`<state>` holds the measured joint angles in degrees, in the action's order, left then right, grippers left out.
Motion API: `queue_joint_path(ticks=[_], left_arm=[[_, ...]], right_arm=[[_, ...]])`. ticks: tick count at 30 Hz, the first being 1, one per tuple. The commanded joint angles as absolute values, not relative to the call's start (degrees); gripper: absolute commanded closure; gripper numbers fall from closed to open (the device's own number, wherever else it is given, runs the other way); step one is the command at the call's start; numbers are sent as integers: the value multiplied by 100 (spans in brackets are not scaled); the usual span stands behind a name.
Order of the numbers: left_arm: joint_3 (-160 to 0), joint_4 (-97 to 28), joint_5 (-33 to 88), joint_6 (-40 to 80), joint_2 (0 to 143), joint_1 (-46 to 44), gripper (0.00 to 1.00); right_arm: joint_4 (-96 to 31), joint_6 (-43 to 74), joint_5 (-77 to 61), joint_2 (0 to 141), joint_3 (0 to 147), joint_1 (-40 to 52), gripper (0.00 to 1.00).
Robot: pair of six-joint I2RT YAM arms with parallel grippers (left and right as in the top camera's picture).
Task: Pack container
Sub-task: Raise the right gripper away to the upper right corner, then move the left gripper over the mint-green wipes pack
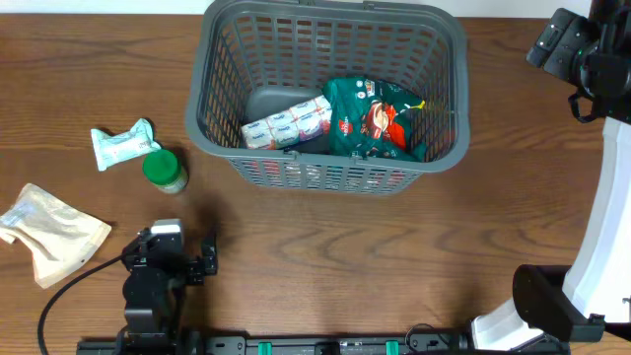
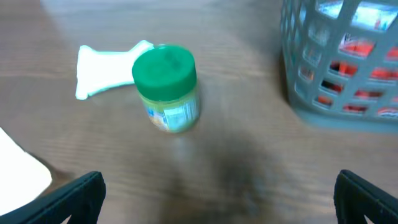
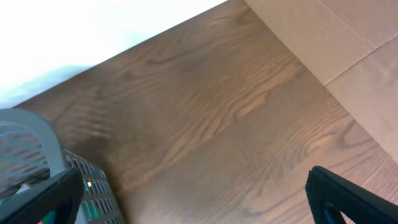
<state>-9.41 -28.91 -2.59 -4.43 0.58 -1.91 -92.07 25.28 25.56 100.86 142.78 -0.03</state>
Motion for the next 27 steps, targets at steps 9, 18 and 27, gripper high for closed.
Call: queue_joint_path(ticks=[9,18,27], left_arm=[[-2521,-2945,-1428,-14,1044,-156,1],[-4982,-3481,-1597,-14,3468,-156,2],[-6156,-3507,-1203,-23,4213,-156,1]], right_arm=[[-9220,2613,2652,10071,14335,-30,1],[-9220,2613,2652,10071,14335,-30,1],[-9220,2613,2652,10071,14335,-30,1]])
